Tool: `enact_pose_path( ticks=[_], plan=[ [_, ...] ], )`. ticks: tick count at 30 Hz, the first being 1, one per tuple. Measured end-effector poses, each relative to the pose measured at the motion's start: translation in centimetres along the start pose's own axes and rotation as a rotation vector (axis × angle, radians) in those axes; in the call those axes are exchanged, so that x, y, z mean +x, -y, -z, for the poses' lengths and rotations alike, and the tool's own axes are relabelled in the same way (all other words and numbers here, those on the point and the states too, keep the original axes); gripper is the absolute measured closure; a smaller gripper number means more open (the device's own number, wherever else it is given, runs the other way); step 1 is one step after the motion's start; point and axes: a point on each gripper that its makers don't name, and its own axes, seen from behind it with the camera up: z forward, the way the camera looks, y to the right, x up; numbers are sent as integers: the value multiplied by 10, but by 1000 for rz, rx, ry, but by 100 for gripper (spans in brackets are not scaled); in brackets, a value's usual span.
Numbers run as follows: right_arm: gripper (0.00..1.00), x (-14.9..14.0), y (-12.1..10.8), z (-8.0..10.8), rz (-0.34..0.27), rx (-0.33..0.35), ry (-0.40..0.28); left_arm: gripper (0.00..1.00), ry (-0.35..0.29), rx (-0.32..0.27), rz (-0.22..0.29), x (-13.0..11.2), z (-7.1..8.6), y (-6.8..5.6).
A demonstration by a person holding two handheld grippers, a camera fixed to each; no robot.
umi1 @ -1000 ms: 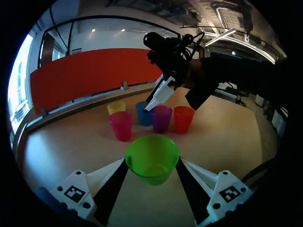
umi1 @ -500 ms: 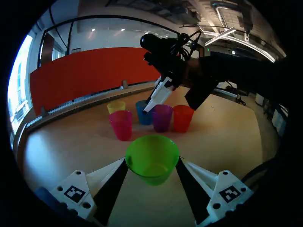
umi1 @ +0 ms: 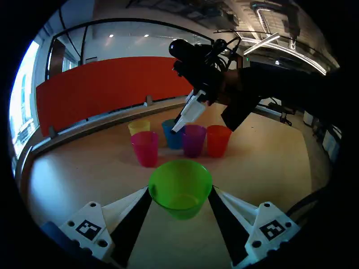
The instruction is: Pour water
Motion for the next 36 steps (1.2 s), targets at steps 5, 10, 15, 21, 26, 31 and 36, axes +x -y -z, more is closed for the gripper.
enact_pose_path(
  ticks=[5,10,15,21,26,31,36],
  plan=[
    [6,8,3,7,-12,6,-40,14,-3,5,-2,2,1,0],
    [6,17,6,18,-21,6,-93,14,-8,7,-8,5,1,-1],
    [6,28,6,36,-26,-3,-164,14,-12,10,-15,8,2,-3],
    [7,39,5,67,-47,-9,-263,13,-19,15,-22,13,3,-6],
    [6,44,6,94,-66,-10,-330,14,-22,23,-32,16,5,-8],
    [6,43,10,117,-63,-19,-380,14,-30,26,-38,20,9,-11],
    [6,38,16,137,-57,-34,-434,14,-38,23,-44,24,12,-18]
  ],
)
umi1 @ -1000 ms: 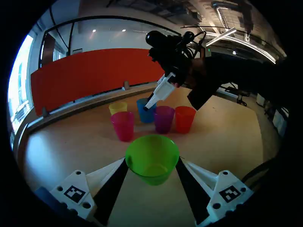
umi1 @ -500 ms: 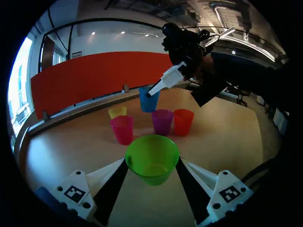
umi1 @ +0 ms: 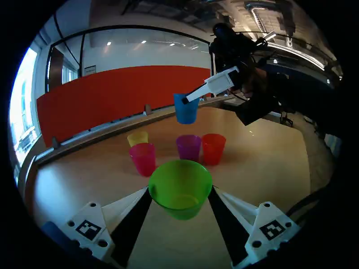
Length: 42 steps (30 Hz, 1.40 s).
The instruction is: Pour water
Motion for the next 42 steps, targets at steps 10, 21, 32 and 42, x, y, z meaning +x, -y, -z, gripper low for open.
enact_pose_path(
  ticks=[10,21,32,42],
  plan=[
    [6,-8,9,30,8,-50,-115,14,-17,-2,1,7,3,-9],
    [6,-6,31,59,9,-76,-269,13,-43,0,9,15,9,-15],
    [6,-17,46,78,8,-126,-349,14,-64,1,7,18,17,-17],
    [6,-32,59,93,-20,-155,-403,13,-93,-4,7,21,22,-21]
  ],
)
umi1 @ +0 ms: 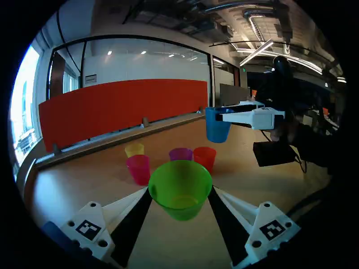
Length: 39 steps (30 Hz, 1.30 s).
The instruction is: Pour water
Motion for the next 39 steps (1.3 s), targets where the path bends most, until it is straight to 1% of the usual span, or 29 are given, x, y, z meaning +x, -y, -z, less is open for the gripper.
enact_pose_path(
  ticks=[5,9,14,18,21,26,35,39],
  plan=[
    [6,-6,5,10,-15,-8,-9,14,-6,5,-8,1,3,-1],
    [6,-17,10,16,-19,-8,3,14,-15,-3,-17,2,5,-4],
    [6,-26,16,21,-15,-7,20,14,-49,-5,-38,10,11,-9],
    [7,-30,24,24,-23,4,26,14,-78,-9,-39,16,14,-13],
    [6,-34,29,25,-25,14,35,13,-90,-12,-31,18,15,-16],
    [7,-43,36,27,-26,22,49,13,-104,-4,-9,21,16,-15],
    [6,-57,46,30,-27,40,73,13,-123,-4,55,26,16,-15],
    [6,-57,51,29,-20,51,76,13,-125,0,64,25,16,-14]
  ],
)
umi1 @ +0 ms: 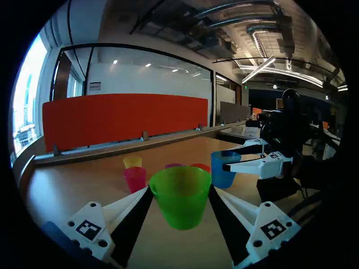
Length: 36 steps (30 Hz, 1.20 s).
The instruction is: Pour water
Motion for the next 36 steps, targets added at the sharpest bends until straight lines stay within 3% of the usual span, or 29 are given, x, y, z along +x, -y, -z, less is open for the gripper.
enact_pose_path(
  ticks=[15,36],
  plan=[
    [6,8,17,-7,75,40,4,13,3,-14,-8,-3,4,-4],
    [6,44,40,-24,258,148,-5,14,13,-41,-15,-8,-1,-13]
  ],
)
